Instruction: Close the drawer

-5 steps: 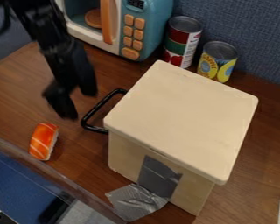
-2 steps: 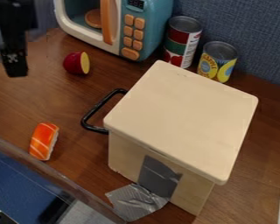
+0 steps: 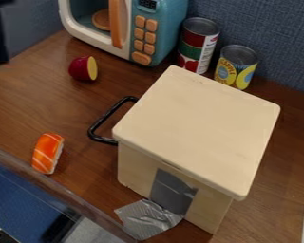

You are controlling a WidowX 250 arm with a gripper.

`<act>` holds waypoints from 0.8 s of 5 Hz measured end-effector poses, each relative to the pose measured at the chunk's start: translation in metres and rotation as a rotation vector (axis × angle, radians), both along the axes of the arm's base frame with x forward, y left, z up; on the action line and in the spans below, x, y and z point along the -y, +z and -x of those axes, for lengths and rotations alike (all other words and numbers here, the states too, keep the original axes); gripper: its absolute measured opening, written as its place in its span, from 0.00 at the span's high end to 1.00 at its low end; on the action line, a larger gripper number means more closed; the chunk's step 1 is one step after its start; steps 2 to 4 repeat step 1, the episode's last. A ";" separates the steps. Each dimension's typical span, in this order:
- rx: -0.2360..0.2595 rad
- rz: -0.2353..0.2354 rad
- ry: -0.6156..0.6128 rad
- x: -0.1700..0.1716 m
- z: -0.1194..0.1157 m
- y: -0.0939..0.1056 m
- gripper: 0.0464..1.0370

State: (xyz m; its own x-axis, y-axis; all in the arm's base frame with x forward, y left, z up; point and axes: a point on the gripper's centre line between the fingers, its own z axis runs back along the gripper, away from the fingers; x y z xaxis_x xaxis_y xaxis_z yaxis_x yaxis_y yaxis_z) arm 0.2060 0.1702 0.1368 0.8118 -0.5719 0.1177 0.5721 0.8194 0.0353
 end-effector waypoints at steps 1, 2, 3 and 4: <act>0.041 0.007 -0.017 -0.004 0.013 0.013 0.04; 0.041 0.007 -0.017 -0.004 0.013 0.013 0.04; 0.041 0.007 -0.017 -0.004 0.013 0.013 0.04; 0.041 0.007 -0.017 -0.004 0.013 0.013 0.04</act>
